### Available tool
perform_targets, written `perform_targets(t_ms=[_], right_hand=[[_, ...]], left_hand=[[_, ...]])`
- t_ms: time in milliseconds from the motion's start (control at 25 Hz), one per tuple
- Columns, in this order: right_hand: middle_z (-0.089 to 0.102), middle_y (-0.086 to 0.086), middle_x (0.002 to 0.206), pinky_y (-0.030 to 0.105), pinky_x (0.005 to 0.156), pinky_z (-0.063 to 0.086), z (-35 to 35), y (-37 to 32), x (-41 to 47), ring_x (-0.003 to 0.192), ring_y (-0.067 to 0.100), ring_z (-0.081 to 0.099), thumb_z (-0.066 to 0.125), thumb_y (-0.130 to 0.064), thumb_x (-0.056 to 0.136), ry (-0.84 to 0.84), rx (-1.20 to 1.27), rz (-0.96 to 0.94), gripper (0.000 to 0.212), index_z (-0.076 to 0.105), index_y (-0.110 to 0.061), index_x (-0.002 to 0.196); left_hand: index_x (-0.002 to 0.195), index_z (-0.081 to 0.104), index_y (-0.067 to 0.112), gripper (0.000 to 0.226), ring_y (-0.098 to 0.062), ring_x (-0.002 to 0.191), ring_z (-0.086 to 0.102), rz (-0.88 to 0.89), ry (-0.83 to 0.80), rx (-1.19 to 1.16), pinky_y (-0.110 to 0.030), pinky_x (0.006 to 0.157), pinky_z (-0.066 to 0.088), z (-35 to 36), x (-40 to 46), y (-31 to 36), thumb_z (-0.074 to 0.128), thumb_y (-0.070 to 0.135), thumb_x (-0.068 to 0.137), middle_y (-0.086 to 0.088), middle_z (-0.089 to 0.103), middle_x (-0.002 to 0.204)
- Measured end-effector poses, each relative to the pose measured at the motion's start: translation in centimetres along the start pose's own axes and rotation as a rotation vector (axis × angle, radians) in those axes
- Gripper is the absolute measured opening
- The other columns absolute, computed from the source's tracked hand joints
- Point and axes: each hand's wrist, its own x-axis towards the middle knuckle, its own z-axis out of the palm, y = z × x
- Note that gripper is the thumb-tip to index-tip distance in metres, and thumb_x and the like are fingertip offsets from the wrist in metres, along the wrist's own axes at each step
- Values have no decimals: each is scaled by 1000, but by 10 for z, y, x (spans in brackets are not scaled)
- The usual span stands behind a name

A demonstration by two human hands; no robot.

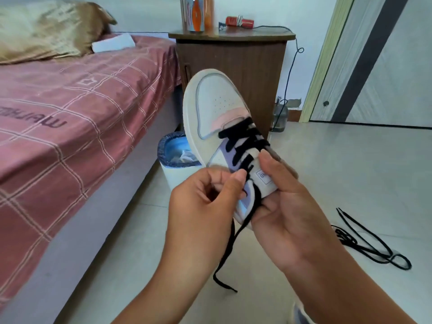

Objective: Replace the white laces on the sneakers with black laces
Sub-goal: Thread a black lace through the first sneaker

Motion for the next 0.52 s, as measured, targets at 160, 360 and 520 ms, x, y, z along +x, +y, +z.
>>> perform_targets(t_ms=[160,360,520], right_hand=[[73,16,93,38,71,58,7,-5,-9,79,22,71,61,-11,79,0,22,-13,14,61,-15,93],[73,14,96,43,88,53,8,-6,-12,88,23,71,62,-12,75,33,3,-18,14,62,-16,89],[72,15,99,42,85,54,11,-4,-14,93,25,70,62,-13,74,5,1,-20,31,62,-13,105]], left_hand=[[60,61,10,24,1,41,41,45,34,-41,-10,45,36,2,-3,7,66,19,82,6,52,47],[62,62,11,20,-1,44,45,39,75,-147,-11,46,39,7,-4,7,65,16,81,2,57,52],[65,64,10,18,-3,47,48,38,116,-172,-12,48,41,5,-3,7,64,15,82,1,57,53]])
